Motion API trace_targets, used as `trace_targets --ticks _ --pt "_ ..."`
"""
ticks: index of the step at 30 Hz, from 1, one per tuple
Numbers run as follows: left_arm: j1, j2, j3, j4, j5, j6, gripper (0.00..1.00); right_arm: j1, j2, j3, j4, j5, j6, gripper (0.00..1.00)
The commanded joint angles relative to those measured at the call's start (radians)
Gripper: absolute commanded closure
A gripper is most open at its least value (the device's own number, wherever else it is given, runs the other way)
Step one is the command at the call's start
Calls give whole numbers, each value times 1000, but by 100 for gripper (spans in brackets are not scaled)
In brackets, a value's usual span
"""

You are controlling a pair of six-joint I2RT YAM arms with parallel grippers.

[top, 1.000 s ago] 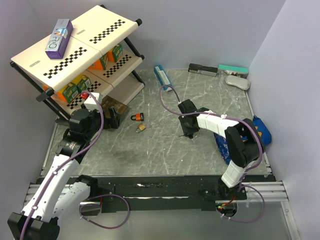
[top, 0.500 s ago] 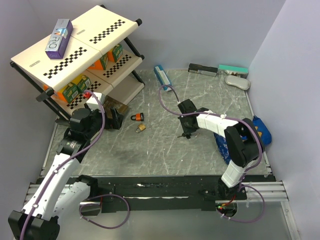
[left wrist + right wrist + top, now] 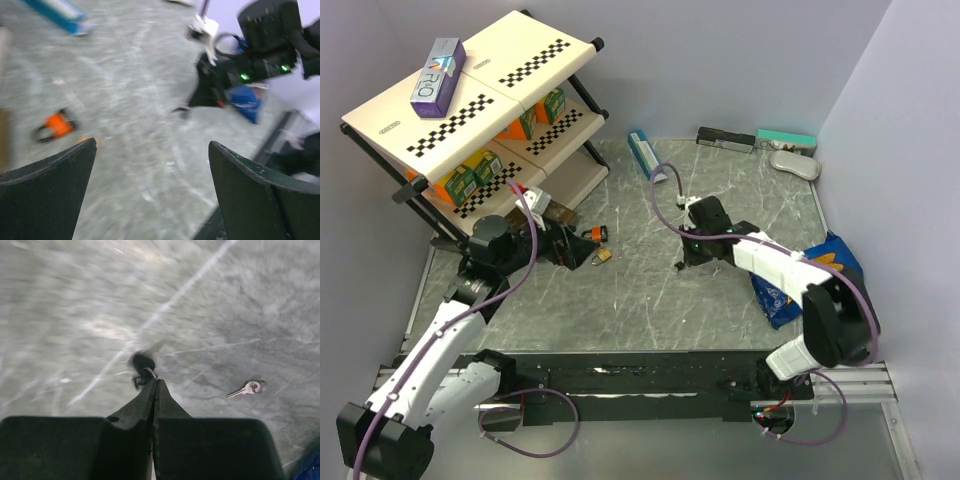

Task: Unlock with the key

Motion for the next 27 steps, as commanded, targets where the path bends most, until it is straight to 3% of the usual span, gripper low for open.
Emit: trace_targets --ticks 1,8,12,18,27 --pt "-50 26 -32 196 127 -149 1 -1 -138 -7 39 -123 -2 100" --pt "-143 90 -63 339 179 -218 2 -3 -297 -56 109 -385 -27 100" --pt "-182 105 -73 449 343 -238 2 -4 -356 -45 114 -537 -19 100" --pt "-272 125 -46 367 325 -170 5 -4 -440 -38 210 -827 45 100" --pt "-366 181 -24 362 235 -132 13 -3 -498 -30 285 -973 130 100"
